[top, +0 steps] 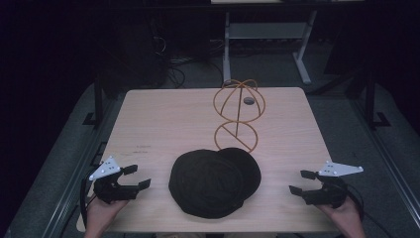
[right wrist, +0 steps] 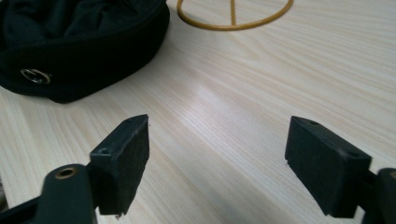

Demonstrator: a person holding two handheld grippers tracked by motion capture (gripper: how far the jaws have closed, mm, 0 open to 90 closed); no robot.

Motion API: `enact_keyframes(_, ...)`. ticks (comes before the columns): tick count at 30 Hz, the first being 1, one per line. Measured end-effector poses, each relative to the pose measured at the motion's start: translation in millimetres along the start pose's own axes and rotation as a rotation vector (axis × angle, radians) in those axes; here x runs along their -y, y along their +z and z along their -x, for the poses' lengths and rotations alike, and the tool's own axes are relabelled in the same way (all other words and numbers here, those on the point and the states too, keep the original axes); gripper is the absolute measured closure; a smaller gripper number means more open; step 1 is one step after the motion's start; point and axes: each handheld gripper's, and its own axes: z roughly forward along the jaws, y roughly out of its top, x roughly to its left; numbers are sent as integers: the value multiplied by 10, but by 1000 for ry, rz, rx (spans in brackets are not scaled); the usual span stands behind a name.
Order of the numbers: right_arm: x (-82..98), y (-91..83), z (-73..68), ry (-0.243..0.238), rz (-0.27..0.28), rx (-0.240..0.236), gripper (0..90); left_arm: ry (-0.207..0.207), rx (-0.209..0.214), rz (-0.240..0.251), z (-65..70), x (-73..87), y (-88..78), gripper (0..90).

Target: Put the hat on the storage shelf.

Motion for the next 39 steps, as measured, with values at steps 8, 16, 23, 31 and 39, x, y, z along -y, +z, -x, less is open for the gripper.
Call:
enact_keyframes(8,-77,-18,-73,-8,6,-4,172,7,1,-18,-4,13,21,210)
enact_keyframes(16,-364,-46,-322,-89,8,-37,148,6,-11,-16,-24,31,6,210)
enact_keyframes(23,-540,-15,-531,-159,-31,-65,142,11,-7,-29,-10,31,40,211)
enact_keyframes(31,-774,140,-761,-226,-73,-126,142,21,-3,-40,-10,35,56,210)
enact_keyframes(39,-944,300,-951,-276,-104,-183,143,12,-1,-29,-27,35,40,210)
